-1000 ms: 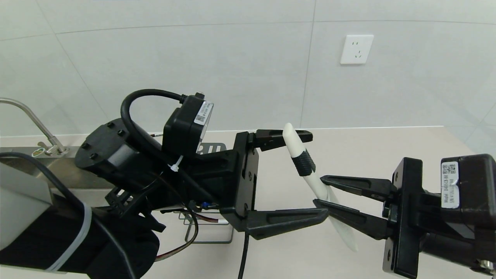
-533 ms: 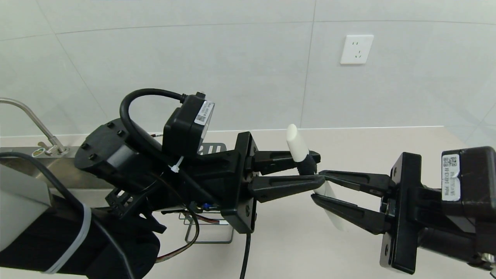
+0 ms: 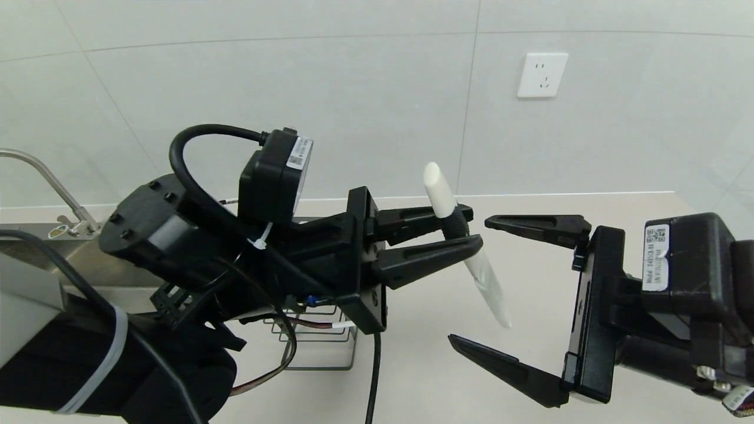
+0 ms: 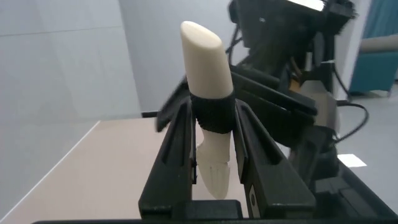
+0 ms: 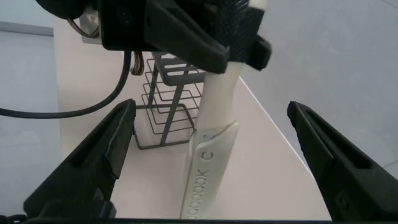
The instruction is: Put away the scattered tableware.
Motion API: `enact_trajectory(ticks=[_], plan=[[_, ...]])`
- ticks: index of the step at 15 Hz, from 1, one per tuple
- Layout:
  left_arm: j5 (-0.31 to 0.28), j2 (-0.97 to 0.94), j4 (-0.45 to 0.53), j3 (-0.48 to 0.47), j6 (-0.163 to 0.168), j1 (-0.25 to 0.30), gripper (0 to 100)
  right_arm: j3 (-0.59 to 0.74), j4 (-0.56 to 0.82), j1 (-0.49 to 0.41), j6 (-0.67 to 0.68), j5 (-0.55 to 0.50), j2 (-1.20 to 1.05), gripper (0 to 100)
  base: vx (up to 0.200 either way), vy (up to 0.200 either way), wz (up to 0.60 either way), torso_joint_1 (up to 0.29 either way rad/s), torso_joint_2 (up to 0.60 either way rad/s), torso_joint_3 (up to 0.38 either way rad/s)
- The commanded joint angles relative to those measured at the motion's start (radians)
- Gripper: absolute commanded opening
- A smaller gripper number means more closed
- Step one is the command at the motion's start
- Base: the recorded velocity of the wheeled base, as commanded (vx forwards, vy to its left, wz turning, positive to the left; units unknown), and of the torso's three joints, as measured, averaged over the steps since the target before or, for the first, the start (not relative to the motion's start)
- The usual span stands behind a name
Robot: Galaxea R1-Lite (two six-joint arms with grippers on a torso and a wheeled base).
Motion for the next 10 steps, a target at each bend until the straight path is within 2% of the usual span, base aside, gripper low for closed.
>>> enact_trajectory(ticks=[1, 4, 5, 8, 10], plan=[[0.009, -0.024, -0.001, 0.008, 0.001, 0.030, 0, 0.013, 0.000, -0.001, 0.000, -0.001, -0.005, 100, 0.000, 0.000, 0.00, 0.000, 0.00, 0.000], [0.009, -0.116, 0.006, 0.105, 0.001, 0.053, 0, 0.019, 0.000, -0.001, 0.000, 0.004, -0.034, 100, 0.000, 0.000, 0.00, 0.000, 0.00, 0.000], [0.015, -0.187, 0.048, 0.149, 0.001, 0.062, 0, 0.045, 0.000, -0.001, 0.001, 0.004, -0.053, 0, 0.000, 0.000, 0.00, 0.000, 0.00, 0.000], [0.020, -0.279, 0.118, 0.215, 0.012, 0.125, 0, 0.105, 0.002, -0.012, 0.047, -0.001, -0.111, 0, 0.000, 0.000, 0.00, 0.000, 0.00, 0.000], [0.020, -0.346, 0.153, 0.272, 0.015, 0.150, 0, 0.125, 0.002, -0.104, 0.317, -0.036, -0.184, 0, 0.000, 0.000, 0.00, 0.000, 0.00, 0.000]])
